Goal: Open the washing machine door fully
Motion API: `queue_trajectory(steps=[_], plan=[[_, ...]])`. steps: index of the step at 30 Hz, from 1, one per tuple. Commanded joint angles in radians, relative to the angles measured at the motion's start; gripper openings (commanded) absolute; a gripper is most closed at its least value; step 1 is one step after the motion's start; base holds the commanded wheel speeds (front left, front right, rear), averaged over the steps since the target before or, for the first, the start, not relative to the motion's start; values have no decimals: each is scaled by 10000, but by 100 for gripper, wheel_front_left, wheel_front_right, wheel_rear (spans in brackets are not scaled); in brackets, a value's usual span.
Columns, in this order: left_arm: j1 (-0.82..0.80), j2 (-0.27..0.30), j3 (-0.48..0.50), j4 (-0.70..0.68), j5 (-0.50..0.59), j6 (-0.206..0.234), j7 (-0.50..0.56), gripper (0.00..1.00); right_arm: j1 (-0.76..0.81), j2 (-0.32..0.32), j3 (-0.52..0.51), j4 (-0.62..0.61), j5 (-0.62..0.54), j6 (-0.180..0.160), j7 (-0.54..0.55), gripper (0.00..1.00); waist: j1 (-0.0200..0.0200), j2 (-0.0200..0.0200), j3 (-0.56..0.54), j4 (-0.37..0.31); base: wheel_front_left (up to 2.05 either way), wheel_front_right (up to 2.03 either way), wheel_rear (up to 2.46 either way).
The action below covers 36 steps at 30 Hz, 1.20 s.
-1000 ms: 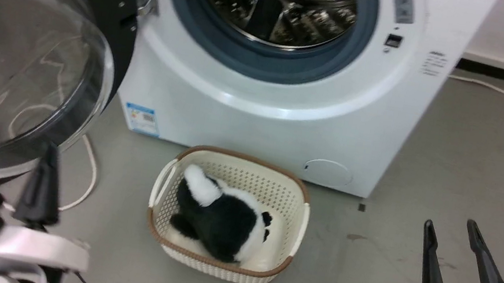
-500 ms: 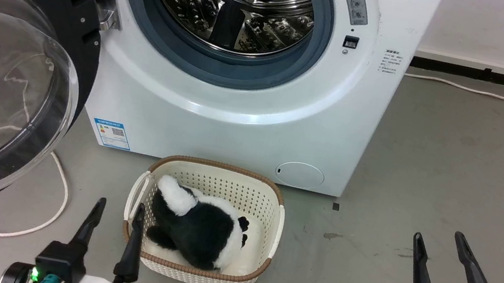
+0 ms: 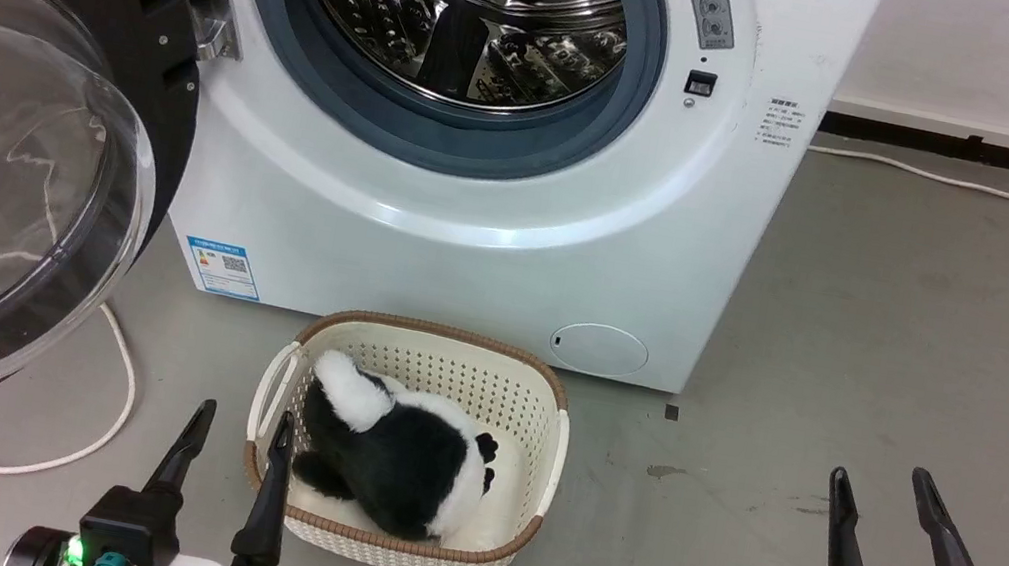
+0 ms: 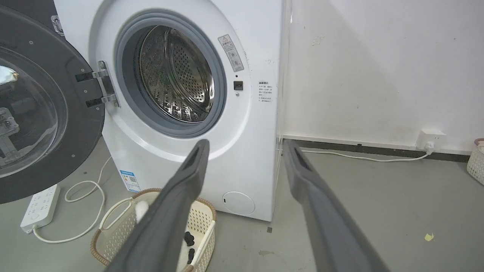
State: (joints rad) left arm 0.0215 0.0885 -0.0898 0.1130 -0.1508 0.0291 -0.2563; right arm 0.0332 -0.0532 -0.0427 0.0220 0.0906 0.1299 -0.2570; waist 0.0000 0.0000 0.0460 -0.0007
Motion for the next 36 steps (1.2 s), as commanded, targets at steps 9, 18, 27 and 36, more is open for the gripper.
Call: queue_trajectory(steps=[9, 18, 27, 36], plan=[[-10, -15, 29, -19, -21, 0, 6, 0, -3, 0, 111, 10, -4, 0, 4, 0, 1, 0, 37, 12, 0, 0, 0], [-19, -50, 67, -68, 49, -13, 123, 0, -20, 0, 140, -1, -52, 0, 121, 0, 0, 0, 14, 11, 0, 0, 0], [-34, -75, 129, -148, 159, -34, 307, 0, -43, 2, 162, -17, -117, 1, 306, 0, 0, 0, -22, 11, 0, 0, 0], [-49, -100, 192, -228, 269, -55, 491, 0, -67, 4, 183, -34, -181, 1, 491, 0, 0, 0, -58, 11, 0, 0, 0]])
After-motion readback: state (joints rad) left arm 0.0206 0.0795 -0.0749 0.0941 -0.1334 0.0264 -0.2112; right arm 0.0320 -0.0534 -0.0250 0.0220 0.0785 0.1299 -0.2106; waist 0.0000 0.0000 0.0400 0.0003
